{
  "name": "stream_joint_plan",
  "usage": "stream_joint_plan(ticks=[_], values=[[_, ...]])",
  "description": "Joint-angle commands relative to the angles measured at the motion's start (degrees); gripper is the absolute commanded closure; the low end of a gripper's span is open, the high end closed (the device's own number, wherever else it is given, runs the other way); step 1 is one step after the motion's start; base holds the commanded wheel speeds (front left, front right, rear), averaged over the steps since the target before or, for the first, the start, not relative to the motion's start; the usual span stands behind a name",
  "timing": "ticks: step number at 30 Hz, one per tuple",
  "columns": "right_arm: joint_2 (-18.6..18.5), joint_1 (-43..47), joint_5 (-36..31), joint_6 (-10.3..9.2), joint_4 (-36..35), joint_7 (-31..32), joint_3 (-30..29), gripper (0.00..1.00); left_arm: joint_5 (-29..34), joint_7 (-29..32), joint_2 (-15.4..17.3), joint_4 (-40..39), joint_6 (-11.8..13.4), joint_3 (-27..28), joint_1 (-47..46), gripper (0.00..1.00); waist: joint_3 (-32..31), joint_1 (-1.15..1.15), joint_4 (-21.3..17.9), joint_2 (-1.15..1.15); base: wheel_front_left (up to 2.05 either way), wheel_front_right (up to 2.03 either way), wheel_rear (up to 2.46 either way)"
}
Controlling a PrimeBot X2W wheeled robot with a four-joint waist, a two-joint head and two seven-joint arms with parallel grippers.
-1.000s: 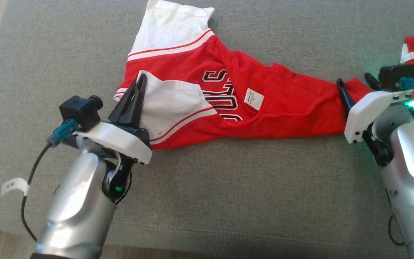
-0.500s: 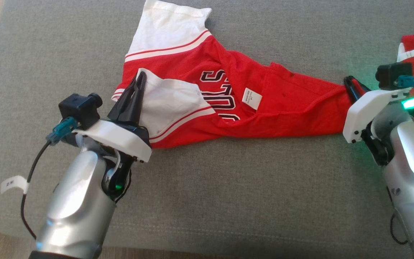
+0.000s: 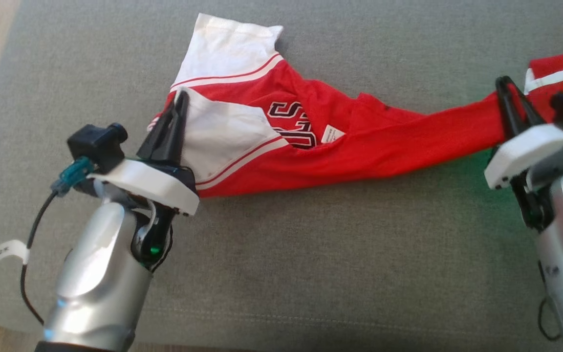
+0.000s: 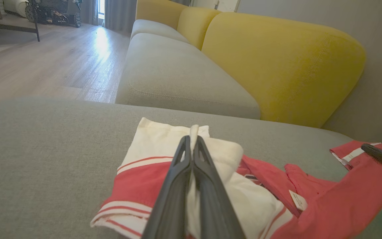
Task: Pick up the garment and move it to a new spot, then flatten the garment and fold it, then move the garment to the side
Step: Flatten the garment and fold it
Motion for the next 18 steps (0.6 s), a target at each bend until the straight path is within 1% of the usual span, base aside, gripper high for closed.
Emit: stream_joint_plan(ticks=[1, 8, 10, 18], values=[[-0.2, 1.2, -0.7, -0.05, -3.1, -1.5, -0.1, 1.0, 0.5, -0.7, 1.3, -2.3, 0.0, 2.4, -0.9, 1.0, -0.7, 0.0, -0.3, 0.0, 0.0, 0.0, 0.0], [0.7, 6.3, -2.6, -0.05, -11.2, -6.2, -3.0, 1.0, 1.3, -0.7, 1.5, -4.9, 0.0, 5.0, 0.4, 1.0, -3.9, 0.0, -1.2, 0.0, 0.0, 0.0, 0.0], [0.7, 6.8, -2.9, -0.05, -12.3, -6.8, -3.2, 1.0, 1.4, -0.7, 1.6, -5.5, 0.0, 5.3, 0.6, 1.0, -4.4, 0.0, -1.4, 0.0, 0.0, 0.0, 0.0], [-0.1, 8.4, -5.6, -0.05, -22.2, -10.7, -6.6, 1.0, 2.6, -0.7, 2.4, -12.8, 0.0, 7.6, 1.4, 1.0, -7.6, 0.0, -1.5, 0.0, 0.0, 0.0, 0.0]])
